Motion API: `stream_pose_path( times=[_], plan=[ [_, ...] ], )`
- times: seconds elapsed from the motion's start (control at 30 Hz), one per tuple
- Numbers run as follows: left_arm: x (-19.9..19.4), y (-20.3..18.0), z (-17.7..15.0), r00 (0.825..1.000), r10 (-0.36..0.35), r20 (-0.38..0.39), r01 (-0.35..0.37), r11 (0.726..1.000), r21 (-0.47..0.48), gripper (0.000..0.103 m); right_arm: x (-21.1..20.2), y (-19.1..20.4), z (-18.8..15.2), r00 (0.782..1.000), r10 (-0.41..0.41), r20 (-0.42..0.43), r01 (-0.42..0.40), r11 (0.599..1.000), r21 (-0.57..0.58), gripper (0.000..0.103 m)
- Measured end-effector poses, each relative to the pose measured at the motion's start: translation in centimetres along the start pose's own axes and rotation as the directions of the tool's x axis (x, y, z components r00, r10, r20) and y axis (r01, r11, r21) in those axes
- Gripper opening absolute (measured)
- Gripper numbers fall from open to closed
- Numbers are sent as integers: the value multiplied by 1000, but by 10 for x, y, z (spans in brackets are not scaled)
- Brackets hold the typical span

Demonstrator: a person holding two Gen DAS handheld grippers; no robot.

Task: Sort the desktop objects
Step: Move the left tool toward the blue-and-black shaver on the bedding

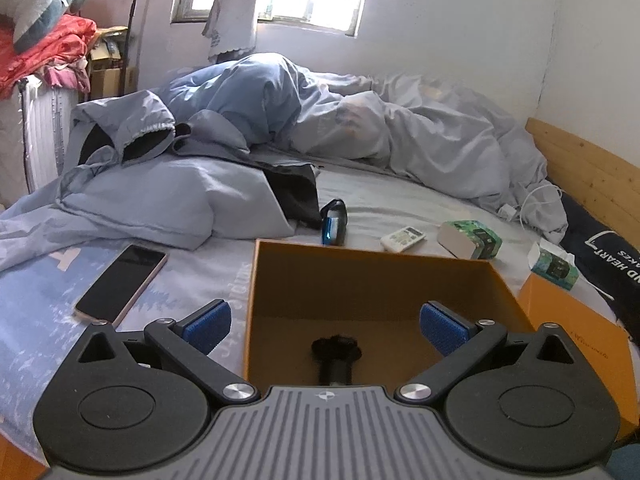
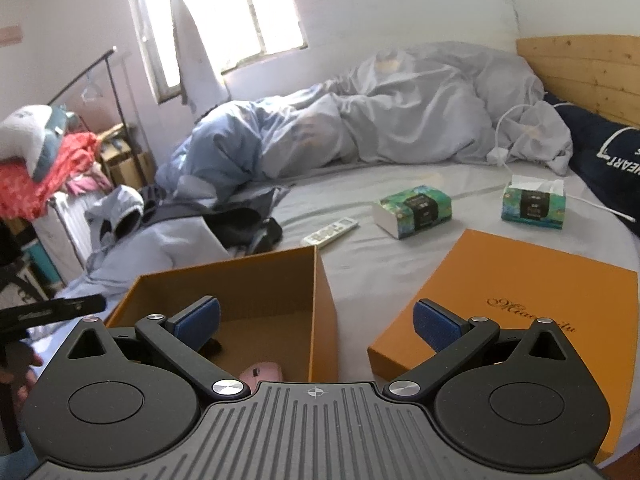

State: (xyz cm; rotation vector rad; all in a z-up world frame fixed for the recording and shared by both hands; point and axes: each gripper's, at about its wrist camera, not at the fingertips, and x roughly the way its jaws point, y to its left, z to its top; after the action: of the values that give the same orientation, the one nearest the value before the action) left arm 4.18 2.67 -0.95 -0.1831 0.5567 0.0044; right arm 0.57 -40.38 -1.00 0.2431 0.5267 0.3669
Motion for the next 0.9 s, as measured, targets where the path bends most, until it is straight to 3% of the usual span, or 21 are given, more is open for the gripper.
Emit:
stream_pose_path(
  times=[0.3,0.9],
  plan=[
    [30,-11,23,1000,-4,-12,4,1000,-15,102,-4,-10,-1,999,32,32,-33,999,19,103],
    [99,-49,74,1000,-11,-10,11,996,83,102,11,-54,7,999,-1,43,-4,992,125,103]
  ],
)
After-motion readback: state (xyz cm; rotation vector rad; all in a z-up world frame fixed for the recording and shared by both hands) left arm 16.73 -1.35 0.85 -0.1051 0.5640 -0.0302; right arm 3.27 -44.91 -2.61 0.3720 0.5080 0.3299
